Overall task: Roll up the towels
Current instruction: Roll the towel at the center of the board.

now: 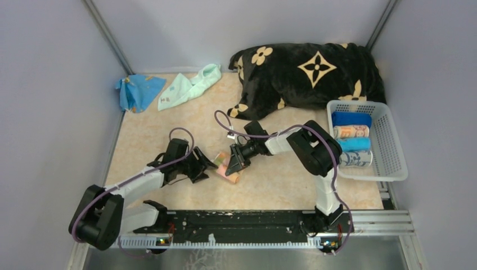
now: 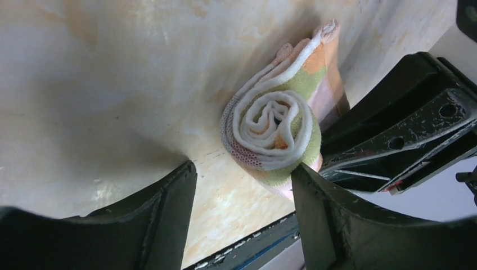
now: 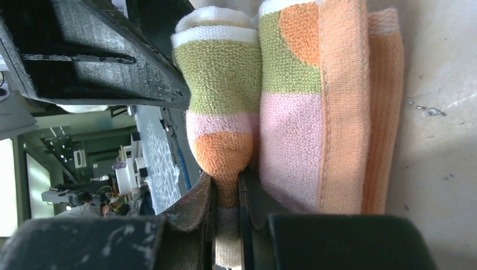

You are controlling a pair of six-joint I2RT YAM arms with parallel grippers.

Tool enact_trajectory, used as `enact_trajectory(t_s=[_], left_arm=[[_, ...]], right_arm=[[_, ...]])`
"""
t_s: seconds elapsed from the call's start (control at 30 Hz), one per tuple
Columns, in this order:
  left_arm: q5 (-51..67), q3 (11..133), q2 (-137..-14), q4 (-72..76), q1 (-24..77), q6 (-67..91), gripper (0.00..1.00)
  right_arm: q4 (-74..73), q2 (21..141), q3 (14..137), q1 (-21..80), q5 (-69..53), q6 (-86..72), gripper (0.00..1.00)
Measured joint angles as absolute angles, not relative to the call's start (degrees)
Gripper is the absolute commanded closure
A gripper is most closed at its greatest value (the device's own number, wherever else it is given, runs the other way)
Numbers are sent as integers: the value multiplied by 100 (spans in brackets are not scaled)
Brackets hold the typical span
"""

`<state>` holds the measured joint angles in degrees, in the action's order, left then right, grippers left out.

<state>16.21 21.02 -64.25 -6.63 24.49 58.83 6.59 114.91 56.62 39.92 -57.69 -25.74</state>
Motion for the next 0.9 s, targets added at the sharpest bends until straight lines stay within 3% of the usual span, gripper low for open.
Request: enact_trajectory(t_s=[0.1,0.2,0.4,0.57,0.9], left_arm=[[1664,2180,-6783,-432,2456,5944,36],[1691,2355,-7129,-294,2475,5959,36],[1688,2515,-7408,-228,2477,5999,37],[1684,2615,-7542,-259,2477,6023,37],[1715,2659,-7651,-226,2477,6080,38]], right_arm=[[530,11489,5704,3988,-5717,-2552,82],[261,11292,5706,3990,-5417,-2443,68],[-644,10064,5653,4178,-3879,-1820,47],[-1308,9218,5793,4963,-1918,-1098,43],[-1726,9327,5944,6652,884,60,42]])
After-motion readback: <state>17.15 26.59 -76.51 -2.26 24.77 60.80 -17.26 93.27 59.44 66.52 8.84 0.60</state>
